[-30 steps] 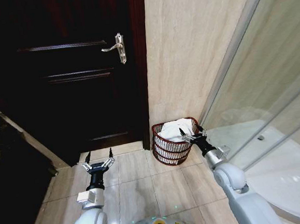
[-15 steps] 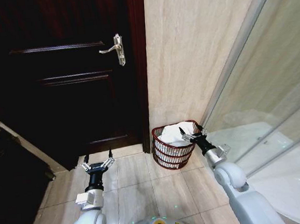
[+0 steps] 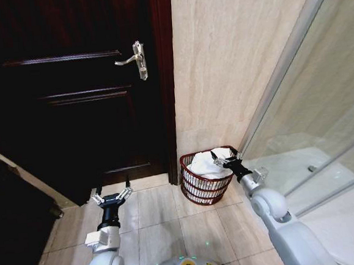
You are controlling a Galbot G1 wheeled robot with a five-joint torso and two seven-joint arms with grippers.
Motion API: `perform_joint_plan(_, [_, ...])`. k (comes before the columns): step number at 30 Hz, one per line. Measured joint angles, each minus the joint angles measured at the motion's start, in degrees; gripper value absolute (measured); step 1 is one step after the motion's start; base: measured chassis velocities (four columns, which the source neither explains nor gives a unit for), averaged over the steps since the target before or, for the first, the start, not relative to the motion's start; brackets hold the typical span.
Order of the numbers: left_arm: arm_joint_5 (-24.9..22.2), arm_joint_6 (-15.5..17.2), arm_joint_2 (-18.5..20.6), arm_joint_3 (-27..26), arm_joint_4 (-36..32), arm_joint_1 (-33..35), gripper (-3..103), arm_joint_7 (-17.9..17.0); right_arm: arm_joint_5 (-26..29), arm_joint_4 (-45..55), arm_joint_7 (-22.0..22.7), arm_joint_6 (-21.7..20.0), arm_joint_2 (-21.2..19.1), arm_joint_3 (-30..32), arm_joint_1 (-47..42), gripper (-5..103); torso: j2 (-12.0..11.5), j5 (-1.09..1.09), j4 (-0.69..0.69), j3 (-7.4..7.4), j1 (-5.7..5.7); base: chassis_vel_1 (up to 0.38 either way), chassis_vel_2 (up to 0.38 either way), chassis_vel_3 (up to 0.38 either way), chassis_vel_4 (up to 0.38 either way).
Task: Discard the used towel into the hamper.
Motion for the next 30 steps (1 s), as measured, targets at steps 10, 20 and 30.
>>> perform_joint_plan(10, [0.58, -2.59, 0.0, -0.92, 1.86, 0.36, 100, 0.2, 7.03, -2.89, 2.48, -12.4, 0.18, -4.67, 6.07, 100, 0.0, -0.01, 0.01, 0.0, -0.01, 0.0, 0.0, 0.0, 0.0])
perform_joint_plan(20, [1.08, -5.73, 0.0, -1.35, 2.15, 1.6, 100, 0.05, 10.37, -9.05, 6.27, -19.28, 0.75, -8.03, 8.59, 100, 0.0, 0.0, 0.0, 0.0, 0.0, 0.0, 0.0, 0.0, 0.0])
perform_joint_plan(30, [0.98, -7.14, 0.0, -2.12, 2.76, 2.36, 100, 0.05, 13.89, -17.51, 6.31, -25.55, -0.35, -9.09, 14.56, 100, 0.0, -0.01, 0.0, 0.0, 0.0, 0.0, 0.0, 0.0, 0.0])
